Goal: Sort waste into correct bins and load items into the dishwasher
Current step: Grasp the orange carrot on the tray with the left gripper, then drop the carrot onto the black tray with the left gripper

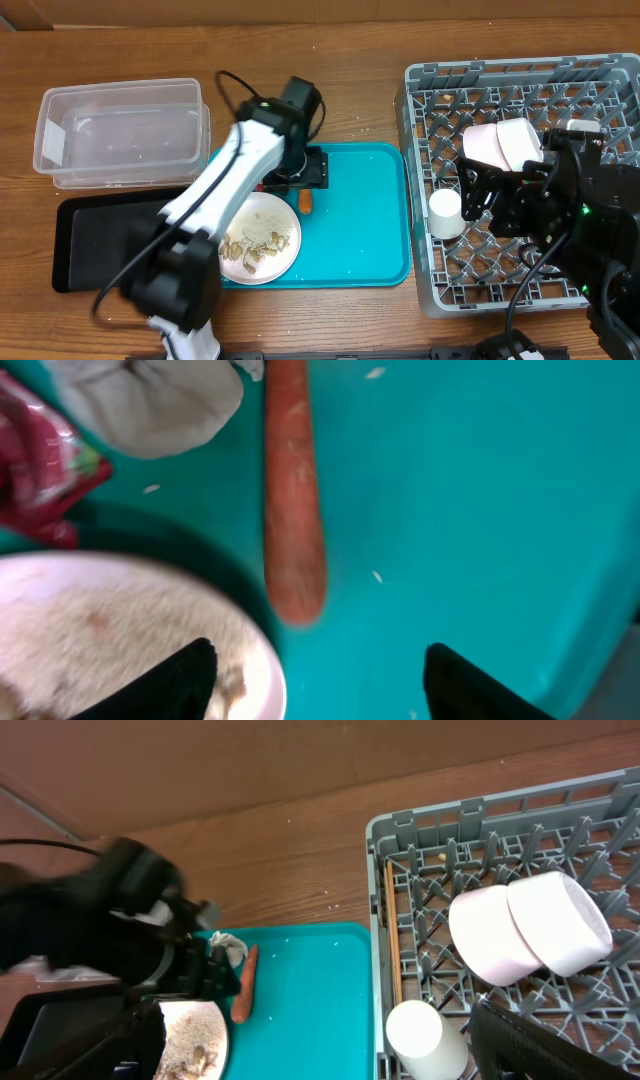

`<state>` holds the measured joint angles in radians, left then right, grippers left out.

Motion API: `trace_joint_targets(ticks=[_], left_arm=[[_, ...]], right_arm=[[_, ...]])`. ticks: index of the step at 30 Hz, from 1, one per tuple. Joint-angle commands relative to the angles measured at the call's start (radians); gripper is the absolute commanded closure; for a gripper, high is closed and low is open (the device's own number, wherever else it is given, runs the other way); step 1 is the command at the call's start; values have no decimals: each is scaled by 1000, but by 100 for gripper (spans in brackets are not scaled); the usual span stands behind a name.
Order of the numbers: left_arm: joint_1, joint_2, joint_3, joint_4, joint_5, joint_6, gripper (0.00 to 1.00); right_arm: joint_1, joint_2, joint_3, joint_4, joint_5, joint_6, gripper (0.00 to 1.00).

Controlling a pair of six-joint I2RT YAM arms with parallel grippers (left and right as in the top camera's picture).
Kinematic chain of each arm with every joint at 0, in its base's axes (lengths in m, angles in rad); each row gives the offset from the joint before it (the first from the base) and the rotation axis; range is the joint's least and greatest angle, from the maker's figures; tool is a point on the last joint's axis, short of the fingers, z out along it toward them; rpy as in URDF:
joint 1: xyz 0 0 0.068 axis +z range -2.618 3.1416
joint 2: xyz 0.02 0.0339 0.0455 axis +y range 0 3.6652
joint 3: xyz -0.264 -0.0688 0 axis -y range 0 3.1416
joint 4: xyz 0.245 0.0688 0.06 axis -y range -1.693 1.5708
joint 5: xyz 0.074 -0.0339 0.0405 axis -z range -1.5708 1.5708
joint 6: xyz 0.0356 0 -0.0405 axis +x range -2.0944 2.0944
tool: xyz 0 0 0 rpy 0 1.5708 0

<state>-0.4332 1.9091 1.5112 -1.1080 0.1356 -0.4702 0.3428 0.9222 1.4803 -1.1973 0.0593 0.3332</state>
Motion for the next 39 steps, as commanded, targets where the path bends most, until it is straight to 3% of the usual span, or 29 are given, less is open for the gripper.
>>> trace_joint_targets(ticks=[1,7,11,18,26,30,39], left_arm=[[0,116,-10,25,-27,-27,35],[-1,249,-10,85,-27,-29,38],[-1,290,-10,92,-27,-28,64],[0,263,48,49,-43,-27,76],[2,138,224,-125,-169,-35,78],[24,19,245,-205,-235,-116,84],[199,-247,211,-463,-403,-245,85]], right_arm=[[4,-2,13,5,2,1,0],[4,-2,13,5,2,1,0],[4,-2,13,5,2,1,0],[4,-2,13,5,2,1,0],[4,-2,13,5,2,1,0],[4,-2,13,5,2,1,0],[4,-2,13,5,2,1,0]])
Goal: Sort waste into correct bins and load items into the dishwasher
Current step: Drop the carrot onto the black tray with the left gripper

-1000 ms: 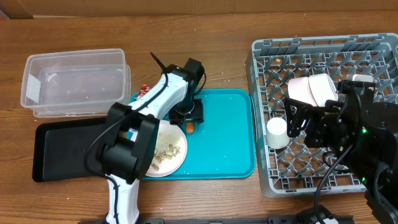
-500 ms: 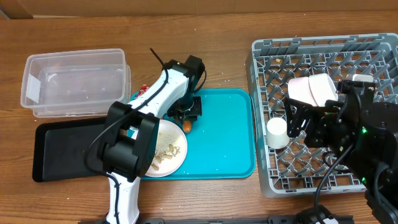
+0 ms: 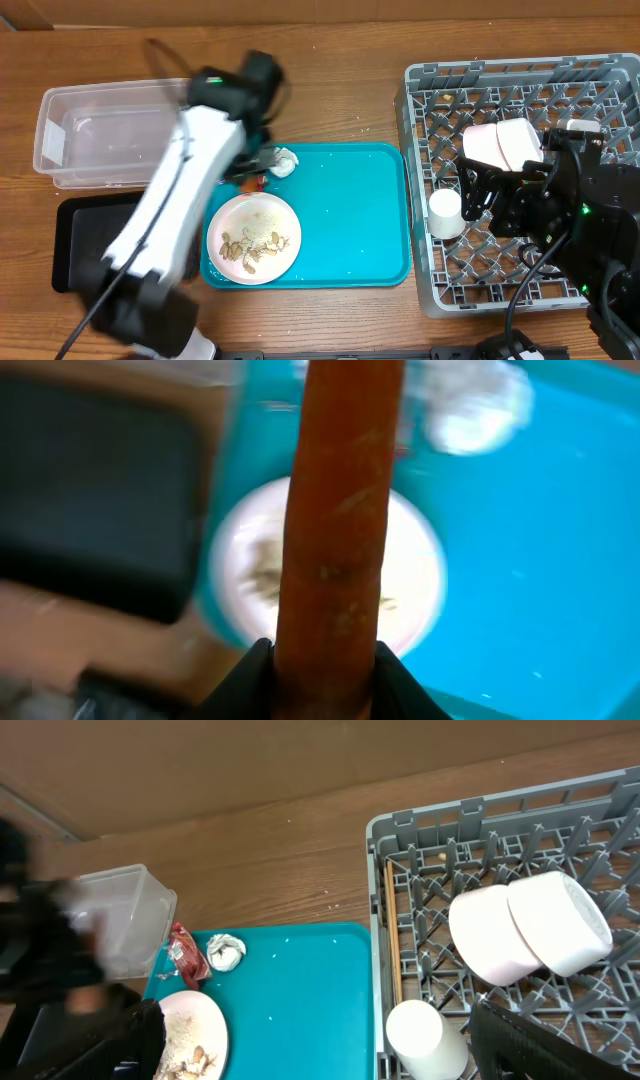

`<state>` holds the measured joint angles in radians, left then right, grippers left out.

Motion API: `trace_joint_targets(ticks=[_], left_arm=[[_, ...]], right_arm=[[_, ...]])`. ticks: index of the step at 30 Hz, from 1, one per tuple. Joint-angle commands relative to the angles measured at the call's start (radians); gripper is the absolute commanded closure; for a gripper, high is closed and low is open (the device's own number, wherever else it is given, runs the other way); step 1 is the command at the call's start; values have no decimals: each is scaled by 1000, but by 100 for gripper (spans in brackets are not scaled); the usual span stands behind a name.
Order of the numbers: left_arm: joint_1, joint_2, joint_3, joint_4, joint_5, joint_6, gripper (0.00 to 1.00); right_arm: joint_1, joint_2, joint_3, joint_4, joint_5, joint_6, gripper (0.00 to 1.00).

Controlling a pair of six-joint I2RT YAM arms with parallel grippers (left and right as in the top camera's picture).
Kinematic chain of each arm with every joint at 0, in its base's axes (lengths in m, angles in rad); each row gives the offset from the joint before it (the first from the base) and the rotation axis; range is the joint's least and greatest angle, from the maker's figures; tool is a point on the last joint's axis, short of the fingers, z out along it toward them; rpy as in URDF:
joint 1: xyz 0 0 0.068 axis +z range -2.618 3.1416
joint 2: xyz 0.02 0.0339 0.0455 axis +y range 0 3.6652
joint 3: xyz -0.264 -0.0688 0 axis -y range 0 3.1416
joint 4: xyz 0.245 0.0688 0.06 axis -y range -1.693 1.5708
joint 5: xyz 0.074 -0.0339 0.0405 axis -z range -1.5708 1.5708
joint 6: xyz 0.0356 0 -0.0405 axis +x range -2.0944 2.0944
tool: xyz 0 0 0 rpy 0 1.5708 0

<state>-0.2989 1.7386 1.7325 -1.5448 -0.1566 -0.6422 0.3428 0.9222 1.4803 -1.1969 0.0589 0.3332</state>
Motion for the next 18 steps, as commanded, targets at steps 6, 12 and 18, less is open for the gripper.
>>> trace_joint_targets(ticks=[6,12,18], left_arm=[[304,-248,-246,45,-130,-72,77],[558,-308,-559,264,-12,-68,78],[743,-306,-780,481,82,-68,75]], right_arm=[[4,-2,13,5,2,1,0],[4,-2,13,5,2,1,0],[4,-2,13,5,2,1,0]])
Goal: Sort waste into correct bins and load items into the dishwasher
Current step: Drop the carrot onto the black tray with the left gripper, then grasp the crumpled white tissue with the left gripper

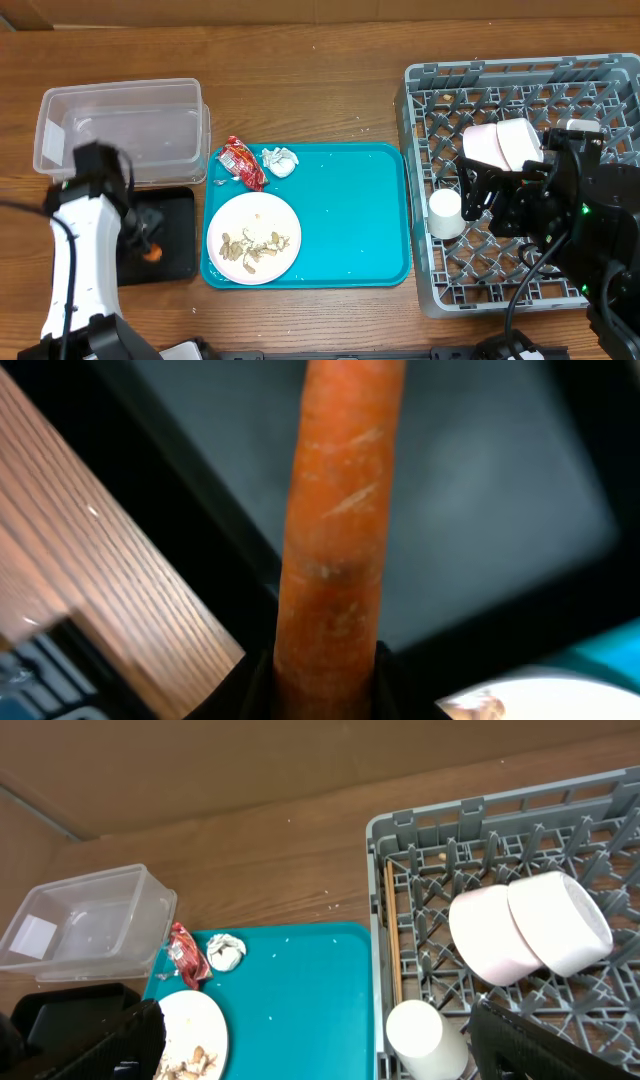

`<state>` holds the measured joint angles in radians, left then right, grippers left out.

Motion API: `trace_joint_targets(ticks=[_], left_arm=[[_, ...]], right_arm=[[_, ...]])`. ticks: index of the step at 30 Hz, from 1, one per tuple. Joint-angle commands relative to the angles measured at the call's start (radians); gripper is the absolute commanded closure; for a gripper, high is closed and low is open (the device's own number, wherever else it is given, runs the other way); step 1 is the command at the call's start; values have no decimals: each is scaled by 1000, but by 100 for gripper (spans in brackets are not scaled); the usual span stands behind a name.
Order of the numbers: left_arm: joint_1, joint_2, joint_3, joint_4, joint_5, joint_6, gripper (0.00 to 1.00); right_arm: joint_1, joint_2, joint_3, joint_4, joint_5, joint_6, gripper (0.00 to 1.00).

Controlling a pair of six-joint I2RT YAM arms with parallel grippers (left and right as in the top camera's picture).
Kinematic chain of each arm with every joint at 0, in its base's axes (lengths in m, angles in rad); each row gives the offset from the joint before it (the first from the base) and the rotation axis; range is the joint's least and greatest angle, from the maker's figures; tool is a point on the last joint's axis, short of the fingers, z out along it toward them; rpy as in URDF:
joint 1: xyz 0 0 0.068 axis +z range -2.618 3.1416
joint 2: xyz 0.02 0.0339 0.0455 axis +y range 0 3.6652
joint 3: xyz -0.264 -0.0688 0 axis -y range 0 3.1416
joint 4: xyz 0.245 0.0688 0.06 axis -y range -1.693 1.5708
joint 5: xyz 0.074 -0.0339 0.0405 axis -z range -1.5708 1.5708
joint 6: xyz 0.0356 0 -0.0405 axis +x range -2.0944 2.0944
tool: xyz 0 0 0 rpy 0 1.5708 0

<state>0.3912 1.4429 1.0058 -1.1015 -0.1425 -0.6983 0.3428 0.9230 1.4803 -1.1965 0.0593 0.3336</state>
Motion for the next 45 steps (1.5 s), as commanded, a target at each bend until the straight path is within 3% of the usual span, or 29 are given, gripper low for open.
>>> trace_joint_targets(ticks=[1,3,4,14,18,26,29,32,40,42,45], left_arm=[[73,-10,-71,61,76,-11,69],[94,-10,-82,91,81,0,44],[100,-10,-80,96,83,0,40],[45,-21,141,18,327,154,44],[-137,-49,260,12,325,275,40],[-639,60,252,256,95,460,0],[-748,175,252,377,74,548,0],[-805,295,253,473,13,554,3],[-808,470,253,523,-71,507,10],[-805,489,253,523,-64,507,16],[-805,499,253,523,-35,507,41]], right_arm=[[4,-3,13,4,2,0,0],[4,-3,13,4,2,0,0],[4,-3,13,4,2,0,0],[4,-3,13,4,2,0,0],[4,-3,13,4,2,0,0],[4,-3,13,4,2,0,0],[4,-3,13,4,2,0,0],[4,-3,13,4,2,0,0],[4,-3,13,4,2,0,0],[4,-3,13,4,2,0,0],[4,-3,13,4,2,0,0]])
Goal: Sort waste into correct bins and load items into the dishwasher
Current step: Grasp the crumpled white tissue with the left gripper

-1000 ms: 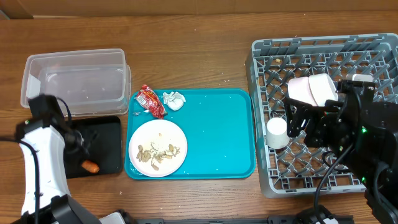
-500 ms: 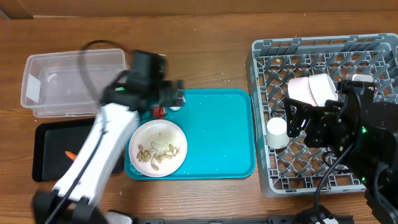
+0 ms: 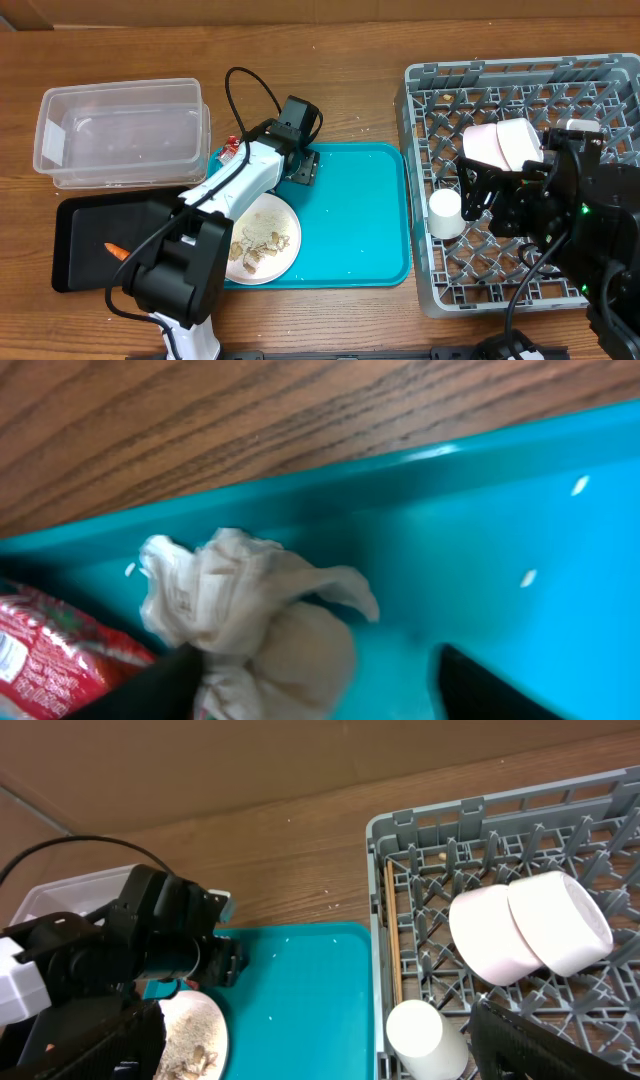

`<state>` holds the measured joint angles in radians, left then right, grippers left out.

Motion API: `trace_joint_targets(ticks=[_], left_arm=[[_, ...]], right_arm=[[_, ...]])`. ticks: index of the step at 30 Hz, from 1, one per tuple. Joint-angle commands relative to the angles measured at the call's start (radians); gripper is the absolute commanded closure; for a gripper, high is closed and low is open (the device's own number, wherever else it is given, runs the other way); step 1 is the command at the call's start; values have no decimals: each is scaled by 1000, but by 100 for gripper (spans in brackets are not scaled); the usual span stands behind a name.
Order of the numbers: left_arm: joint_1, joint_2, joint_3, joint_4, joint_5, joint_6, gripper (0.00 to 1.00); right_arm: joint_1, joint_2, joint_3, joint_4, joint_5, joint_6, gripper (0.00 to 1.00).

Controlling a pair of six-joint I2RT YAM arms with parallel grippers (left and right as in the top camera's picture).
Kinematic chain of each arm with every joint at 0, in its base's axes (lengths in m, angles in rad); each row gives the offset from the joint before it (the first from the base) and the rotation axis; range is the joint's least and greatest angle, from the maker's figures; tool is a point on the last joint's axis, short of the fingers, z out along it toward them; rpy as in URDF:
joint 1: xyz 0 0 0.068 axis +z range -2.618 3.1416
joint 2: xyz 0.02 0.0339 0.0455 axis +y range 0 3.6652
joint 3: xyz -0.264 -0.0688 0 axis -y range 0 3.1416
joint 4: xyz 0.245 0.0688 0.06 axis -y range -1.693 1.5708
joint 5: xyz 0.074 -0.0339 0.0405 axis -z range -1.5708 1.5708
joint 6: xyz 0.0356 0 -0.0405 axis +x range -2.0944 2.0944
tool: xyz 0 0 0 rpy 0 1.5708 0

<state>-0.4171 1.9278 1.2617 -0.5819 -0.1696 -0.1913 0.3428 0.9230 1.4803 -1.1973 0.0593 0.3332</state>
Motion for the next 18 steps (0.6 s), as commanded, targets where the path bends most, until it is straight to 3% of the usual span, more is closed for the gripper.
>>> trace_joint_targets(ticks=[1,5,7,14,18], left_arm=[[3,13,-3,3,2,0,51],[3,-8,24,-36,37,0,85],[5,-28,74,-100,60,-1,96],[5,-114,363,-385,53,-25,96],[19,-165,455,-486,-82,-70,96]], right_arm=[[4,-3,13,5,2,1,0],[4,-3,13,5,2,1,0],[4,-3,13,5,2,1,0],[4,-3,13,5,2,1,0],[4,-3,13,5,2,1,0]])
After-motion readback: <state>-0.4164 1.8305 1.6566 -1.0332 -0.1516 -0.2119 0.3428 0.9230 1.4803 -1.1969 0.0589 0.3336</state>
